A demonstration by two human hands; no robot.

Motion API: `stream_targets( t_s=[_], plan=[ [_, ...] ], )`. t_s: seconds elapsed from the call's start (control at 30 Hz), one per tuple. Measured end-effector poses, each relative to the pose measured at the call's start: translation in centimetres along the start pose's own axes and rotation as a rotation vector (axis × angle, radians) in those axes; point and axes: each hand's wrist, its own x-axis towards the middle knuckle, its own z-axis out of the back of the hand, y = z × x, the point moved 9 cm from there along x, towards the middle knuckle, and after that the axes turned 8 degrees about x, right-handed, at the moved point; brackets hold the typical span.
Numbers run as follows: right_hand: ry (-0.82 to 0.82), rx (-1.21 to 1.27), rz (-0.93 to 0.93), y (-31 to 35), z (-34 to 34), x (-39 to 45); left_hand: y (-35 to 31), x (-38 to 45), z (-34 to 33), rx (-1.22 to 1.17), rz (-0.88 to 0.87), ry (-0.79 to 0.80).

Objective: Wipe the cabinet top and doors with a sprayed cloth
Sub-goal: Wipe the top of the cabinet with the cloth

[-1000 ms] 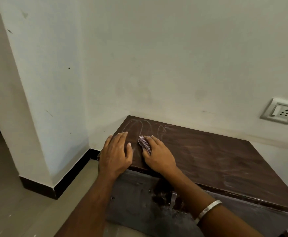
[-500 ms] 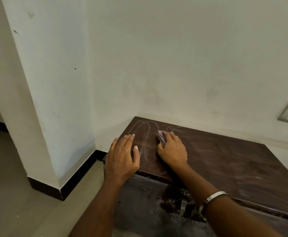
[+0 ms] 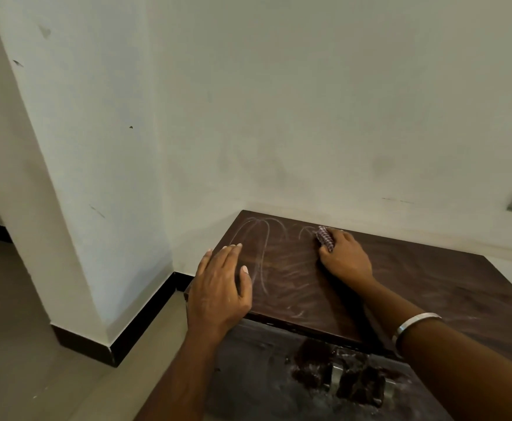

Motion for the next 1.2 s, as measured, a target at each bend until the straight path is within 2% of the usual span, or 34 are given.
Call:
stream_targets(
  t_s=[0.17,0.47,0.63,0.9,1.03,1.2],
  plan=[
    [-0.058,-0.026,-0.007,1.8,-1.1,0.5,0.0,0.0,0.0,-0.009,0.006,0.000],
    [0.065,0.021,0.212,9.5,-6.9,0.2,-0.1,0.0,0.0,-0.006,-0.010,0.011],
    [0.075,0.030,0.167,6.6,-5.1,2.0,-0.1,0.0,0.1,-0.020,-0.006,0.004],
    [-0.022,0.001,-0.100,-0.7,-0.8,4.8,0.1,-0.1,-0.1,-0.013,0.016,0.008],
    [-0.042,-0.010,-0.105,1.1,-2.0,5.0,0.2,-0.1,-0.2,-0.011,0.023,0.007],
    [0.038,0.038,0.031,6.9,-5.8,4.9,0.1,0.0,-0.2,-0.031,0.006,0.006]
  ],
)
